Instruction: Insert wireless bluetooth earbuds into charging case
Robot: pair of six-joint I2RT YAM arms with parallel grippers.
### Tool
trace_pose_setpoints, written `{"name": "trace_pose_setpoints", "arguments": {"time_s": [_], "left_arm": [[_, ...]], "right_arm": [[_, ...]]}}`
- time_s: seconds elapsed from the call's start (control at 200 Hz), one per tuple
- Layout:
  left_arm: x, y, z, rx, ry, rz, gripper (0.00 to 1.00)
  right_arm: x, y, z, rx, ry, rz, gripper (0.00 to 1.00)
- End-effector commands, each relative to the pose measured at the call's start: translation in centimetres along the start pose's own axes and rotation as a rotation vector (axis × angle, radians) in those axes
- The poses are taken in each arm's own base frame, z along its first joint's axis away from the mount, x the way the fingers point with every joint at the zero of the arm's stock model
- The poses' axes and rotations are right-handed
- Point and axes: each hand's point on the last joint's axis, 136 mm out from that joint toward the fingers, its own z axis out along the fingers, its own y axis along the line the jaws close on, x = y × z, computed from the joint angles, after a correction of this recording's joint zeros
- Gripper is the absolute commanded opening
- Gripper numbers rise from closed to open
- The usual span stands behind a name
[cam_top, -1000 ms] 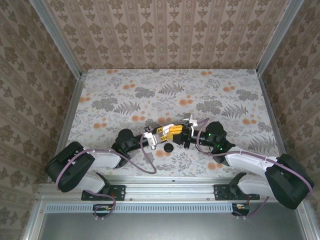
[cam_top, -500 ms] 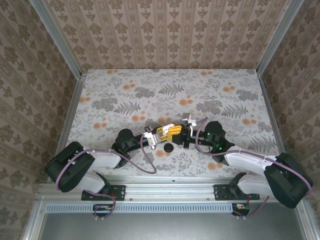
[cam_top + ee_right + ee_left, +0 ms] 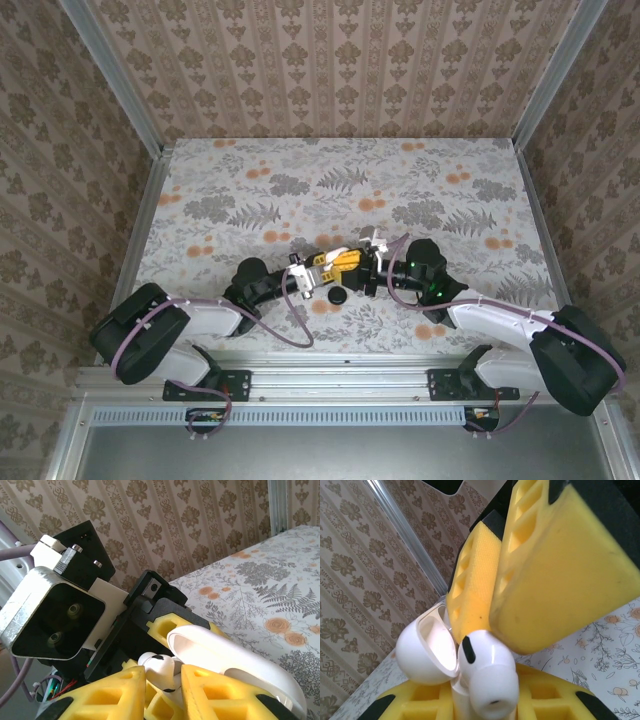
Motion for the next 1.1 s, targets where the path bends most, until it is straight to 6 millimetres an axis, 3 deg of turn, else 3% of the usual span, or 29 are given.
{"name": "trace_pose_setpoints", "arguments": {"time_s": [0.0,0.245,0.42,0.51,0.645,0.86,1.095], "left_arm": [[-1.8,0.3,0.2,-0.008,-0.063,0.045,0.10],[-0.9,1.2,0.1,-0.067,-0.022,0.020,0.10],[-0.3,1.8,0.2,-0.101,0.001,-0.003,0.09],[-0.3,2.0,0.2,-0.112,0.003,-0.010,0.08],[-0.2,2.4,0.2,-0.123,0.004,-0.033,0.09],[-0.4,2.6,0.4,-0.119,-0.007,-0.068,0.09],[-0.3,2.7,0.4,-0.121,-0.005,-0.080,0.09]], "right_arm": [[-0.3,-0.1,0.1,0.023,0.011,-0.010,0.28],[-2.4,-0.4,-1.2,0.107,-0.039,-0.016,0.39],[-3.5,-0.1,-1.6,0.166,0.034,0.125,0.43],[-3.7,-0.9,-2.0,0.256,0.058,0.238,0.45],[-2.5,-2.9,-3.3,0.427,0.103,0.444,0.45],[-0.8,-2.5,-3.9,0.510,0.238,0.690,0.46],[0.1,-0.8,-4.0,0.496,0.282,0.691,0.51]]}}
